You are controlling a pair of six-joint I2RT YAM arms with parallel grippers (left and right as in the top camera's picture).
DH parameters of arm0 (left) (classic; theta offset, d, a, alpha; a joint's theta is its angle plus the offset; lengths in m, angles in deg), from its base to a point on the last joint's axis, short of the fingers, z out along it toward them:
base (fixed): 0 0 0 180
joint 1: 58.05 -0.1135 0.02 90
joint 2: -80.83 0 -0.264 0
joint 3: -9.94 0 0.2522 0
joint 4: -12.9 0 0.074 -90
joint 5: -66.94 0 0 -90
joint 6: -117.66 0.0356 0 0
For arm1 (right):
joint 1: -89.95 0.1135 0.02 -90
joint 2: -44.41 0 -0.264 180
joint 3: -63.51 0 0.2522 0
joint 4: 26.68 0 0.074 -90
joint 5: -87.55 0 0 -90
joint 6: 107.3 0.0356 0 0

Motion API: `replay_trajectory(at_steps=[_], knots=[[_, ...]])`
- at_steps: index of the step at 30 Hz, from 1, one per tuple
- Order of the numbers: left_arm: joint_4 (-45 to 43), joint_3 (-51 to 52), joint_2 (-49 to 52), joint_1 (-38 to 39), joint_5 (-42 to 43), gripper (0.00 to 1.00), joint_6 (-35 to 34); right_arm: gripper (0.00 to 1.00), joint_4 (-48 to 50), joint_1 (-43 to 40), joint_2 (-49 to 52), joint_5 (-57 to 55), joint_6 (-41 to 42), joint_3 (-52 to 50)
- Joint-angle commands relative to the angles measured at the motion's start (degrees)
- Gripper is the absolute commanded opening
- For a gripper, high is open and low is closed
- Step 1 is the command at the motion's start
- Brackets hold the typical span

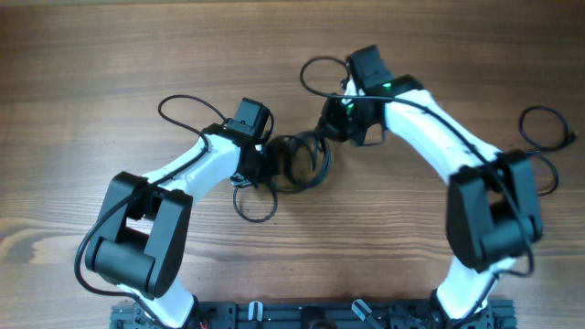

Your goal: Untangle cables

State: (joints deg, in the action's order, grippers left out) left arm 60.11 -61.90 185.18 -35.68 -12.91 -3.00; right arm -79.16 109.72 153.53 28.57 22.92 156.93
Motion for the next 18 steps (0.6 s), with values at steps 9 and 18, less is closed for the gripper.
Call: replay_trajectory(at_steps=[9, 18], knots=[[1.6, 0.4, -1.0, -2.6, -3.6, 0.04, 5.5, 0.04, -2.5, -1.7, -11.9, 23.1, -36.5, 0.8], [4.5, -2.4, -24.5, -9.8, 2.3, 0.66, 10.3, 0.04, -3.1, -1.7, -11.9, 27.6, -42.8, 0.7]])
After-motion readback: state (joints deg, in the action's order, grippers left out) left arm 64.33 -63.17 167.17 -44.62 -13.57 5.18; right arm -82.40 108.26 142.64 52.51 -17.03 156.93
